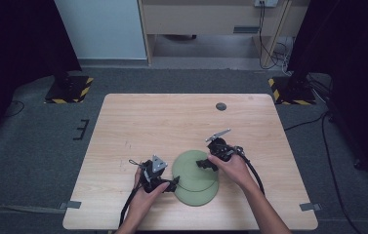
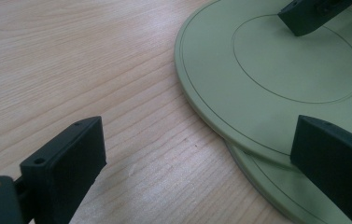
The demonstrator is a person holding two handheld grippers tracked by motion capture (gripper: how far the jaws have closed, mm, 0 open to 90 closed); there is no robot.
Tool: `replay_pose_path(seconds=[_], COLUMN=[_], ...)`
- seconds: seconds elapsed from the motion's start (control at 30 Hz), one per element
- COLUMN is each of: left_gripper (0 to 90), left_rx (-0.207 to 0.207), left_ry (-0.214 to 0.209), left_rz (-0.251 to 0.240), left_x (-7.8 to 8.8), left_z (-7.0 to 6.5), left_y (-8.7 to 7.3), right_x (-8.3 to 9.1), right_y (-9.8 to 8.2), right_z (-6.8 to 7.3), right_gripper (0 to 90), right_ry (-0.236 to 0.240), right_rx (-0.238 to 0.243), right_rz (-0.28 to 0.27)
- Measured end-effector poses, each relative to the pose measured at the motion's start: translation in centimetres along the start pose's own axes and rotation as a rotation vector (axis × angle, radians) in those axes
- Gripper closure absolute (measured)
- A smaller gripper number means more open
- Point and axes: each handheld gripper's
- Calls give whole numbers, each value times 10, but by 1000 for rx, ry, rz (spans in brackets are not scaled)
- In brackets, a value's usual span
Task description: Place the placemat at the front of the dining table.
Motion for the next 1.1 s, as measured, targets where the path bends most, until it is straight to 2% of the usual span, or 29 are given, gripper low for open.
replay_pose_path(seconds=[0.3,0.63,0.77,0.93,1.1], left_gripper=[27,20,15,7,1], left_rx=[-1,0,-2,-6,-4], left_ry=[0,-2,0,4,8], left_rz=[3,5,5,6,8], left_x=[-1,-1,-2,-2,-2], left_z=[-1,-1,-1,-1,-1], left_y=[0,0,0,0,1], right_x=[0,-1,0,2,7], right_y=[-2,-2,-1,-2,-2], right_z=[-1,0,1,-3,-4], right_gripper=[154,224,252,296,341], right_ry=[7,86,69,84,67], right_rx=[-4,-44,-29,-67,-71], right_rz=[-14,-33,-27,-19,-38])
Point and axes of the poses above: each handheld gripper's, and its own axes: x roughly backward along the jaws, y roughly out of its top, z roughly to its left, and after that the axes turned 15 degrees about -y, right-handed
